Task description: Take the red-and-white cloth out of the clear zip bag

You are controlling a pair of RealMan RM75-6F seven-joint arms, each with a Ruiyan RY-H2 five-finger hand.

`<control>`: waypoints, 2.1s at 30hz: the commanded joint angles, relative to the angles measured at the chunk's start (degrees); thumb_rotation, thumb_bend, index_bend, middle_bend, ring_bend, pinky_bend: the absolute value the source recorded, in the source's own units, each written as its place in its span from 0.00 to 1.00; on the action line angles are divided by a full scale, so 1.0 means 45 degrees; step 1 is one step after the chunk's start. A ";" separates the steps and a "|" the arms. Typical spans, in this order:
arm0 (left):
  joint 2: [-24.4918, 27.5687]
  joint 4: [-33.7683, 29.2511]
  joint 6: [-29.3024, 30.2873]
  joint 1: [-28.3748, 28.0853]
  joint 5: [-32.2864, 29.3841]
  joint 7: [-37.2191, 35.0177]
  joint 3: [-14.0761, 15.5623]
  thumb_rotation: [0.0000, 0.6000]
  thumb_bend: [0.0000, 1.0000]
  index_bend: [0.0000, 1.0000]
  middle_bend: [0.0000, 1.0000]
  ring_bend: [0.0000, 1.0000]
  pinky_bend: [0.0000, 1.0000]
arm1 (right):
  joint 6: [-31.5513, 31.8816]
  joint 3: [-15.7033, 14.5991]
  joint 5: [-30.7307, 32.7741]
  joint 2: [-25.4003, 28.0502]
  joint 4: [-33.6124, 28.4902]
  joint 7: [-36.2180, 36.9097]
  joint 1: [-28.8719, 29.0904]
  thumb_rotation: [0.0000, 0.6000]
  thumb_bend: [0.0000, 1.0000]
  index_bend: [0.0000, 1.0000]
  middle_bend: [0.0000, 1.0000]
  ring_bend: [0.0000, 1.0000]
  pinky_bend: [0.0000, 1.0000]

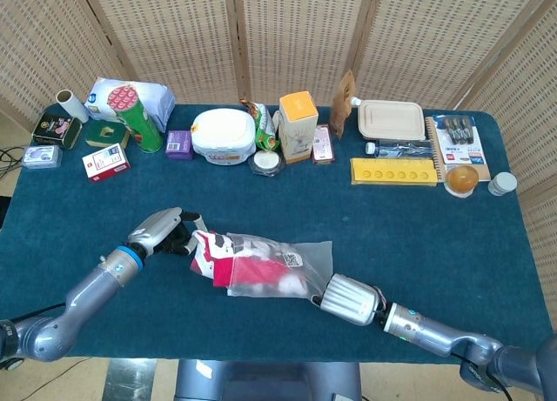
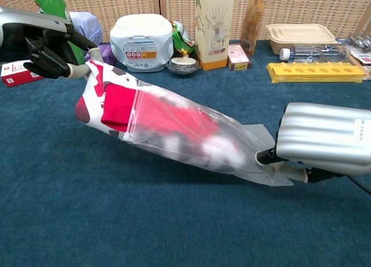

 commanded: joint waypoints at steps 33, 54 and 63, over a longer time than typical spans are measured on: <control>-0.0659 0.2125 0.0295 0.0030 -0.0587 -0.0186 -0.0616 1.00 0.55 0.88 1.00 1.00 0.97 | 0.0362 0.0500 0.1493 0.1350 0.0963 0.0052 -0.1000 1.00 0.63 0.78 0.92 1.00 0.97; -0.0670 0.2147 0.0238 0.0240 -0.0052 0.0261 -0.0500 1.00 0.33 0.29 0.46 0.32 0.53 | -0.0126 0.1033 0.2481 0.1992 0.0040 0.0008 -0.1231 1.00 0.20 0.25 0.48 0.70 0.70; 0.0255 0.1621 0.0203 0.0656 0.0604 0.0190 -0.0360 1.00 0.20 0.07 0.15 0.00 0.17 | -0.0474 0.1341 0.2958 0.2322 -0.0968 -0.0199 -0.1248 0.99 0.06 0.17 0.34 0.53 0.49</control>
